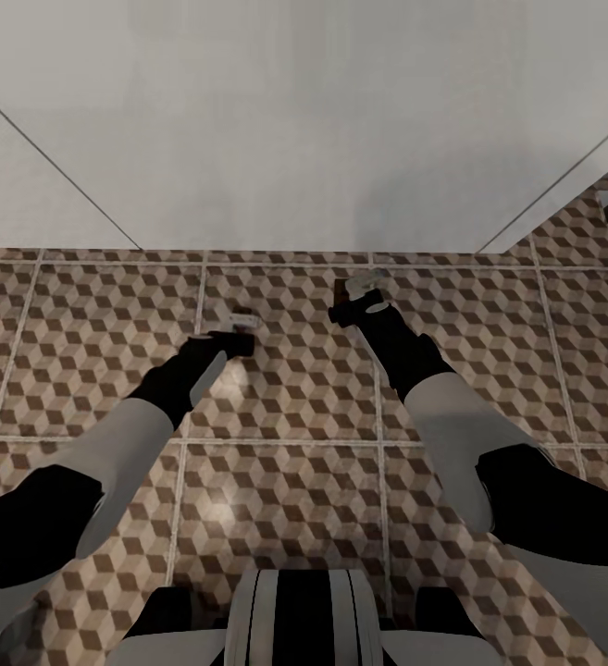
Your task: Take the four mousetraps from the cabinet in the bathroom and place them on the bathroom floor. Make sure all four end up on the same floor surface, and ensure that at least two of them are either under or directly next to the same bathroom sink.
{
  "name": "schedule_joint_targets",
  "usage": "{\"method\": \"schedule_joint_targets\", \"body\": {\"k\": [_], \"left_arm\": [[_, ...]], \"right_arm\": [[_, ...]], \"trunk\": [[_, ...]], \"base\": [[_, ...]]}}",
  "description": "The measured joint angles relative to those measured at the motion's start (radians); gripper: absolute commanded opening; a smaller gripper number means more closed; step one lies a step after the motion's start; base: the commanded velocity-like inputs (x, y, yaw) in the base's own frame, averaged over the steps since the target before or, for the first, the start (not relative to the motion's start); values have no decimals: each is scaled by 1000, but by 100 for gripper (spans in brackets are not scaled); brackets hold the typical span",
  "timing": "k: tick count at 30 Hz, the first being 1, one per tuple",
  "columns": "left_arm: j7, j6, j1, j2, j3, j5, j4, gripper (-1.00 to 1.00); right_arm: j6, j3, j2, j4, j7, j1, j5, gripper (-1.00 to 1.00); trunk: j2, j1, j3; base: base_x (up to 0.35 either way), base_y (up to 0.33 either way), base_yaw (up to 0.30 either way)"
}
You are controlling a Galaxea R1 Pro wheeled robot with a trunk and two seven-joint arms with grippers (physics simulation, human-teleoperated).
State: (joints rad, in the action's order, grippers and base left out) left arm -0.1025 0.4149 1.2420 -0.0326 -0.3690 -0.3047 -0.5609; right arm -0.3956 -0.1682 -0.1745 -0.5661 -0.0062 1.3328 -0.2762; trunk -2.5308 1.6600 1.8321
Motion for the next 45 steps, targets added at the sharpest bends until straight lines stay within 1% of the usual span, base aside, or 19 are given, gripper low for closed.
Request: {"method": "schedule_joint_targets", "body": {"k": [4, 5, 8, 10, 13, 15, 21, 33, 45], "left_arm": [[0, -2, 0, -7, 0, 5, 7, -100], [0, -2, 0, -12, 0, 12, 9, -100], [-1, -8, 0, -18, 1, 50, 20, -100], [-1, -38, 0, -20, 2, 86, 27, -100], [0, -73, 0, -22, 2, 110, 33, -100], [1, -83, 0, -23, 2, 116, 34, -100], [4, -95, 0, -22, 0, 122, 35, -100], [4, -98, 0, -19, -2, 122, 35, -100], [4, -98, 0, -19, -3, 122, 35, -100]], "right_arm": [[0, 0, 0, 1, 0, -1, 0, -100], [0, 0, 0, 1, 0, -1, 0, -100], [0, 0, 0, 1, 0, -2, 0, -100], [0, 1, 0, 1, 0, -3, 0, -100], [0, 1, 0, 1, 0, -3, 0, -100], [0, 1, 0, 1, 0, -3, 0, -100], [3, 1, 0, 0, 1, -3, 0, -100], [5, 1, 0, 0, 1, -4, 0, -100], [5, 1, 0, 0, 1, -5, 0, -100]], "trunk": [[0, 0, 0], [0, 0, 0], [0, 0, 0], [0, 0, 0], [0, 0, 0], [0, 0, 0], [0, 0, 0], [0, 0, 0], [0, 0, 0]], "base": [[0, 0, 0], [0, 0, 0], [0, 0, 0], [0, 0, 0], [0, 0, 0], [0, 0, 0], [0, 0, 0], [7, 0, 0], [133, 0, 0]]}}
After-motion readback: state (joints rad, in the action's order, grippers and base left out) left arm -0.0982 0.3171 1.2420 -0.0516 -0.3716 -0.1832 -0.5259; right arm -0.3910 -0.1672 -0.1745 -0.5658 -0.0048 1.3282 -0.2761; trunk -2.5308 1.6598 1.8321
